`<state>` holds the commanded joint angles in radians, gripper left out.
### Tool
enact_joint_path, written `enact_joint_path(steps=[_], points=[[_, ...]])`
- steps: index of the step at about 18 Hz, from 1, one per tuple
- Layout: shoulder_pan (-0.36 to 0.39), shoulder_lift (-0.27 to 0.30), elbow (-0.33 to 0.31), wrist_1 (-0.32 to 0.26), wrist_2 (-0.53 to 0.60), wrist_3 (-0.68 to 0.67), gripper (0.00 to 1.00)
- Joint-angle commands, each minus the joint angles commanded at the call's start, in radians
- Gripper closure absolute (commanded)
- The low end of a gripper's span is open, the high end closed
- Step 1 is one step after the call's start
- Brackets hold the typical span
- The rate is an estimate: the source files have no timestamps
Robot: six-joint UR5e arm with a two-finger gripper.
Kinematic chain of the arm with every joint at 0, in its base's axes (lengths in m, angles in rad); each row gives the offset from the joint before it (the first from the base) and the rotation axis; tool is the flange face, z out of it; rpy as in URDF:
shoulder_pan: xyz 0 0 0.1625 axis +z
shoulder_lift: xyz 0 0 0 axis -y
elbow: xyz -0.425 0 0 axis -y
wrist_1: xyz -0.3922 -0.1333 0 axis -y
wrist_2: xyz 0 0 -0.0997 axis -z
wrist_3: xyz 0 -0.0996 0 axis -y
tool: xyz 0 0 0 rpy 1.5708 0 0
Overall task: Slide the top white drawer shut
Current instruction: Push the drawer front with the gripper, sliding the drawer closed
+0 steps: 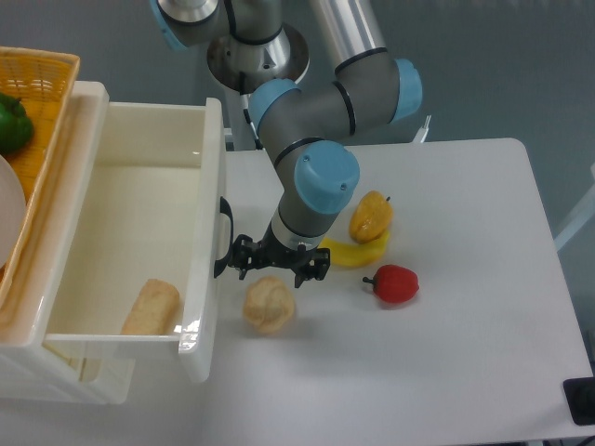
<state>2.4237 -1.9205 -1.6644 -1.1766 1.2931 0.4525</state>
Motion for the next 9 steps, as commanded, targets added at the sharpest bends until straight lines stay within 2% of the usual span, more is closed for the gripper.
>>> enact_joint_path(steps=[9], points=[[-0.023,0.009,0.0,0.0,-0.006,-0.014,0.0]])
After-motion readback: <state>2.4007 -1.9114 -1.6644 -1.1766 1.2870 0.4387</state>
